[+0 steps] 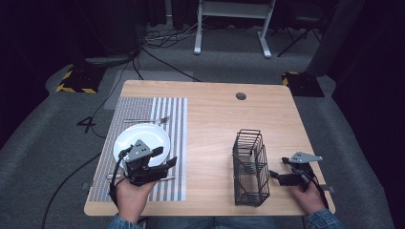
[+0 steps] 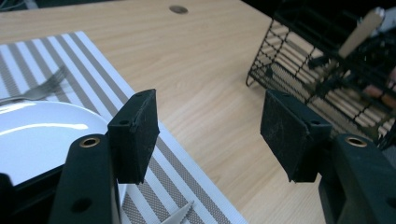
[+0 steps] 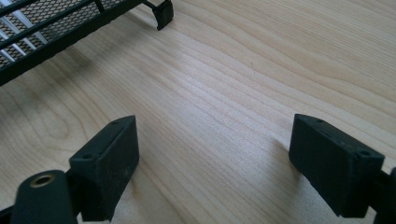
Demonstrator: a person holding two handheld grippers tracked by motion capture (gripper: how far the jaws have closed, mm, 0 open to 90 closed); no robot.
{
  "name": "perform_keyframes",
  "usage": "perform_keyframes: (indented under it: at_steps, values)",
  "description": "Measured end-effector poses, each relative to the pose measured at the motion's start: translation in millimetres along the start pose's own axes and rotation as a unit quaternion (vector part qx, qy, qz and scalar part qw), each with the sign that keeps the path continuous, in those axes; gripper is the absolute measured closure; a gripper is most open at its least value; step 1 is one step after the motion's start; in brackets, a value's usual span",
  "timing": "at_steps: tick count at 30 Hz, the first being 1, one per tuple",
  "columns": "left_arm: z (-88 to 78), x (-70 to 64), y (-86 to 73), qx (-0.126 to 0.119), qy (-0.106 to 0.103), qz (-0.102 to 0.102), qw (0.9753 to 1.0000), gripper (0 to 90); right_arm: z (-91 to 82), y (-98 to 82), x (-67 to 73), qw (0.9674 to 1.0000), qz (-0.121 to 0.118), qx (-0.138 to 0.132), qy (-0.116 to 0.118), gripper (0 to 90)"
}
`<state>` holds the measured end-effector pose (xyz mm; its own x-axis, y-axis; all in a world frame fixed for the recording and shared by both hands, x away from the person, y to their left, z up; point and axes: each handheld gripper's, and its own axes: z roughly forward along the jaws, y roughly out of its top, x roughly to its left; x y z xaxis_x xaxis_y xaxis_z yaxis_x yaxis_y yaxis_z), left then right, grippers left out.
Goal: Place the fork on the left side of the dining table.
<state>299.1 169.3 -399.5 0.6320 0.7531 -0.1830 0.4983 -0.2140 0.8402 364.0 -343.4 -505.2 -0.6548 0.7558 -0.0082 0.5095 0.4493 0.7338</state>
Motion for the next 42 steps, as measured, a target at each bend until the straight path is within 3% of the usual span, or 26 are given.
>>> perform_keyframes:
  at_steps: [6,13,20,25,29,32,35,40,42]
  values:
    - [18.2,-10.9,-17.4,0.009,-0.022,0.003,0.9997,36.6,-0.2,-0.2,-0.4,1.0,-0.003,0.0,0.002,16.2]
    - [47.3,-27.7,-31.8,0.041,-0.046,0.026,0.9978,38.3,-0.3,-0.2,-0.6,1.0,-0.004,0.0,0.004,16.2]
    - [74.9,-49.2,-38.9,0.098,-0.048,0.077,0.9911,38.1,-0.3,-0.2,-0.5,1.0,-0.004,0.0,0.004,16.2]
    - [90.9,-57.1,-44.2,0.128,-0.057,0.083,0.9867,38.1,-0.3,-0.2,-0.6,1.0,-0.004,0.0,0.004,16.2]
    - [103.5,-65.6,-44.1,0.156,-0.044,0.111,0.9805,38.0,-0.3,-0.2,-0.6,1.0,-0.004,0.0,0.004,16.2]
    - [111.5,-71.8,-44.6,0.161,-0.046,0.12,0.9785,37.9,-0.4,-0.3,-0.6,1.0,-0.004,0.0,0.004,16.2]
    - [117.5,-74.4,-46.2,0.164,-0.046,0.118,0.9784,37.9,-0.3,-0.2,-0.6,1.0,-0.004,0.0,0.004,16.2]
    - [126.8,-78.9,-50.8,0.158,-0.053,0.092,0.9817,37.5,-0.3,-0.3,-0.6,1.0,-0.004,0.0,0.004,16.2]
    - [131.5,-82.3,-53.2,0.16,-0.049,0.093,0.9814,36.7,-0.3,-0.3,-0.6,1.0,-0.004,0.0,0.004,16.2]
